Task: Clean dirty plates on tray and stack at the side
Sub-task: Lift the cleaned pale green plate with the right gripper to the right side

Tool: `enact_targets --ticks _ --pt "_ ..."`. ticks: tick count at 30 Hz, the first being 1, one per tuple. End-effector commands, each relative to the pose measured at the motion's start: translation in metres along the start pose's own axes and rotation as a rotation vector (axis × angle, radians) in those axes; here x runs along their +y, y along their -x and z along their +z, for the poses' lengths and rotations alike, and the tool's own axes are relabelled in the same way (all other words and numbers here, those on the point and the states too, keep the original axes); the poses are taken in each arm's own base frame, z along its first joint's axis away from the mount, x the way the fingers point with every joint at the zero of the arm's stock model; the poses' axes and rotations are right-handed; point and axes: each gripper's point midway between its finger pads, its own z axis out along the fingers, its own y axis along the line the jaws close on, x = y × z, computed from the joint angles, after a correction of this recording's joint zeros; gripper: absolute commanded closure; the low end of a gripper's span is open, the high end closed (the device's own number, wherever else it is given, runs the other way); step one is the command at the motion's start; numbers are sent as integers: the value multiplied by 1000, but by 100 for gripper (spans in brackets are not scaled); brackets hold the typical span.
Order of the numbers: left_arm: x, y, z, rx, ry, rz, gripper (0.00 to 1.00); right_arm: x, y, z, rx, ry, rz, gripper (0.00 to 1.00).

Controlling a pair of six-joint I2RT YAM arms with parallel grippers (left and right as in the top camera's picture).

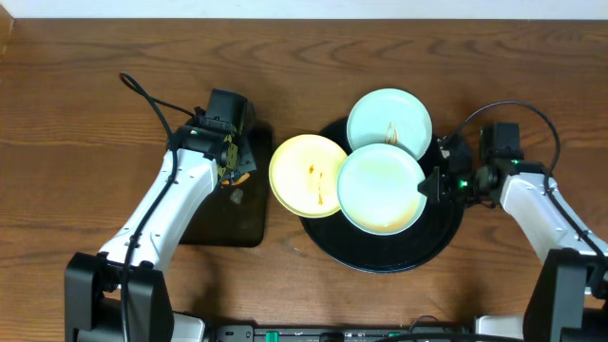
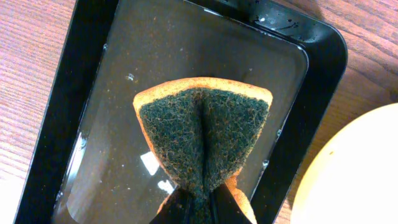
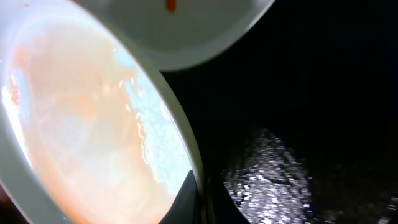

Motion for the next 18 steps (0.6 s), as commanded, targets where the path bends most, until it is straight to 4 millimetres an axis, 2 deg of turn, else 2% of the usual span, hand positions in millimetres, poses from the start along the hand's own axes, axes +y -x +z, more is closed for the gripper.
enact_targets --ticks 1,4,8,11,12,15,18 --pt "4 0 0 -6 12 1 92 -12 11 -14 -60 -93 -37 99" --pt "4 0 0 -6 13 1 93 -23 18 -26 -100 -189 -53 99" --pt "4 0 0 -6 12 1 93 -32 31 -52 -180 -332 -81 99" --pt "4 0 0 -6 12 1 93 -35 39 -75 -250 -445 -108 99" --pt "4 1 0 -6 12 1 92 -38 44 -93 -297 -538 -126 99" --pt "4 0 0 -6 12 1 93 -32 49 -121 -377 -681 -172 99" --pt "4 0 0 -6 12 1 93 -23 51 -133 -412 -757 -228 99"
